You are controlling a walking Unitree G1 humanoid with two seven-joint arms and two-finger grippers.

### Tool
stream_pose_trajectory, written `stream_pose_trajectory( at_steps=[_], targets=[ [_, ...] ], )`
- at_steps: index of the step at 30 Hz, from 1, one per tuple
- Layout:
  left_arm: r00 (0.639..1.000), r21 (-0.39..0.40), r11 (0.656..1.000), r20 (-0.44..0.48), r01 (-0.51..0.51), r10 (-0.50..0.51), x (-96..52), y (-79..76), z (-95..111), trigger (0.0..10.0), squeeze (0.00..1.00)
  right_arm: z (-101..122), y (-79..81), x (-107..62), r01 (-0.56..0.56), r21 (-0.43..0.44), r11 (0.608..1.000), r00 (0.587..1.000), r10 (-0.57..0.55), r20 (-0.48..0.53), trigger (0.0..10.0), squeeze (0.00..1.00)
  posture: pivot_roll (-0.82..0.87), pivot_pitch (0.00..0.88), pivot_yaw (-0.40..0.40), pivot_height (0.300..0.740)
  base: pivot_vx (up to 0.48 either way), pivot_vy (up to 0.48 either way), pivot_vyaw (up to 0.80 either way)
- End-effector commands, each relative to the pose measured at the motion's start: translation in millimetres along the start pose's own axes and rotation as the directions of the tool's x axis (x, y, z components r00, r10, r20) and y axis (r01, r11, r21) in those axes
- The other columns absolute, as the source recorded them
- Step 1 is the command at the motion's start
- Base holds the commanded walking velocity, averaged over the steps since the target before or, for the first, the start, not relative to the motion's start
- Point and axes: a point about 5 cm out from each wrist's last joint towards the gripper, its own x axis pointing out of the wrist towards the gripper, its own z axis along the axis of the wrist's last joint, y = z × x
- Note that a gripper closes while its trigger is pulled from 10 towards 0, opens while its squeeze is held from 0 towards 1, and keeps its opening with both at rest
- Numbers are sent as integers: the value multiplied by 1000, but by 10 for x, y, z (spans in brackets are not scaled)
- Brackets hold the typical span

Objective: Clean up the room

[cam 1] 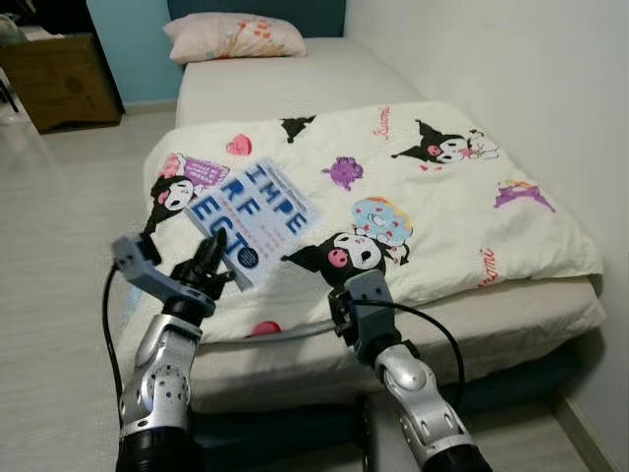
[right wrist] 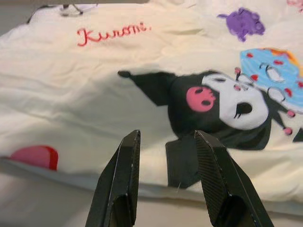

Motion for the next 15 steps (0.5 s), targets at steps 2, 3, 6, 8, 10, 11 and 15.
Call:
stream_pose_trajectory(
  at_steps=[2,3,6,8,10,11,15],
  targets=[
    [999,135,991,-47,-15,22,-58,-25,-33,10000,0,-9,38,19,-13,1,1000,1000,13,1,10000,0,-45,51,-15,502,0,0,0],
    [996,215,977,-81,-17,35,-94,3,-74,10000,0,-10,39,19,-16,3,1000,1000,16,2,10000,0,-42,47,-19,502,0,0,0],
    [988,408,913,-134,-16,77,-181,42,-125,10000,0,-10,40,11,-27,22,999,1000,26,14,10000,0,-44,48,-17,502,0,0,0],
    [986,468,883,-135,-24,98,-209,35,-122,10000,0,-7,39,4,-27,32,999,999,27,27,10000,0,-44,48,-17,502,0,0,0],
    [977,520,851,-129,-81,172,-258,60,-137,10000,0,-22,48,8,-31,19,999,999,31,17,10000,0,-45,46,-16,512,0,0,0],
    [972,564,821,-135,-83,191,-289,68,-161,10000,0,-27,55,8,-33,14,999,999,33,13,10000,0,-43,46,-16,517,0,0,0],
    [975,637,767,-113,-78,193,-333,49,-169,10000,0,-37,69,5,-37,7,999,999,37,10,10000,0,-41,45,-20,532,0,0,0]
  ],
)
